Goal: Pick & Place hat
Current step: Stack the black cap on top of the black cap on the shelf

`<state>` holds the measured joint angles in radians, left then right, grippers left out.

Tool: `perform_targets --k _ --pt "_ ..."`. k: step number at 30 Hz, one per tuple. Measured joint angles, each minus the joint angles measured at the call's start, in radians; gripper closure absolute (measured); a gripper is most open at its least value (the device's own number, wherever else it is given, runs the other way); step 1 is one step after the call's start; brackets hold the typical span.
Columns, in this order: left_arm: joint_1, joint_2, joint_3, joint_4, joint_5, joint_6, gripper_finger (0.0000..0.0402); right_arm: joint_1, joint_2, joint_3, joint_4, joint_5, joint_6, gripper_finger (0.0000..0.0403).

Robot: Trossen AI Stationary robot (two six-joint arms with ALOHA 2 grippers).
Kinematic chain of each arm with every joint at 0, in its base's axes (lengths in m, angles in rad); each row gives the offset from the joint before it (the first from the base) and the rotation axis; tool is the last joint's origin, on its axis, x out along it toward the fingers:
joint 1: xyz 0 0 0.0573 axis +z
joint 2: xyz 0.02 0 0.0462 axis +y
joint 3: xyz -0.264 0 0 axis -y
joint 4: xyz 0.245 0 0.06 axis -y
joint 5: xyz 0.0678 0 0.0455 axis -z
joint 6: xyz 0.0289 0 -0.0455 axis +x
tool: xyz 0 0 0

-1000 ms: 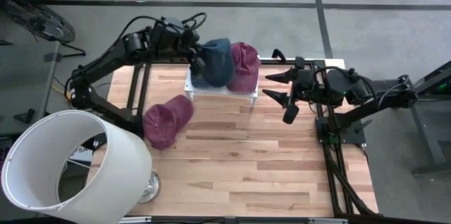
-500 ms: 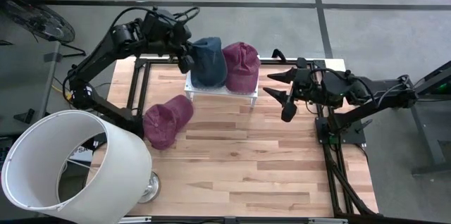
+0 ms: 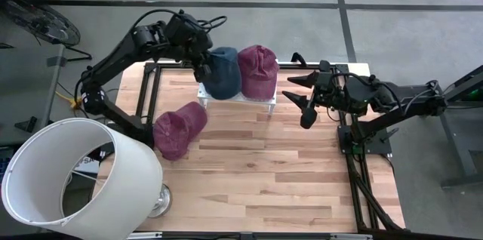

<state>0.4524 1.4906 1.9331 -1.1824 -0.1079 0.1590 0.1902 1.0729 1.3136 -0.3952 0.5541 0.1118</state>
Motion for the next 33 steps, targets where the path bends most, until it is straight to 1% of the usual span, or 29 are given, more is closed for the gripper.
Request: perform_targets --k 3,12,14,18,20,24,30,32,33 --pt "0.000 0.014 0.000 -0.001 -0.002 0.003 0.0386 0.000 0.000 0.000 -0.003 0.000 0.003 0.0197" --pt "0.014 0.034 0.000 0.013 -0.076 -0.002 0.0386 0.000 0.003 0.000 -0.030 0.003 0.024 0.0197" --pt "0.014 0.041 0.000 0.018 -0.085 -0.002 0.0386 -0.001 0.011 0.000 -0.048 0.032 0.031 0.0197" --pt "0.012 0.055 -0.001 0.021 -0.091 0.003 0.0386 -0.006 0.043 -0.025 -0.086 0.140 0.015 0.0197" --pt "0.012 0.062 -0.001 0.020 -0.093 0.003 0.0386 -0.030 0.057 -0.058 -0.087 0.158 -0.004 0.0197" --pt "0.013 0.082 -0.001 0.020 -0.128 0.003 0.0386 -0.109 0.075 -0.135 -0.078 0.108 0.004 0.0197" --pt "0.013 0.105 -0.001 0.022 -0.136 0.003 0.0384 -0.245 0.080 -0.242 0.035 0.000 0.030 0.0197" --pt "0.013 0.110 -0.001 0.025 -0.136 0.003 0.0386 -0.291 0.080 -0.271 0.071 -0.012 0.094 0.0197" --pt "0.013 0.112 -0.001 0.026 -0.138 0.001 0.0386 -0.315 0.080 -0.284 0.080 -0.008 0.153 0.0197"
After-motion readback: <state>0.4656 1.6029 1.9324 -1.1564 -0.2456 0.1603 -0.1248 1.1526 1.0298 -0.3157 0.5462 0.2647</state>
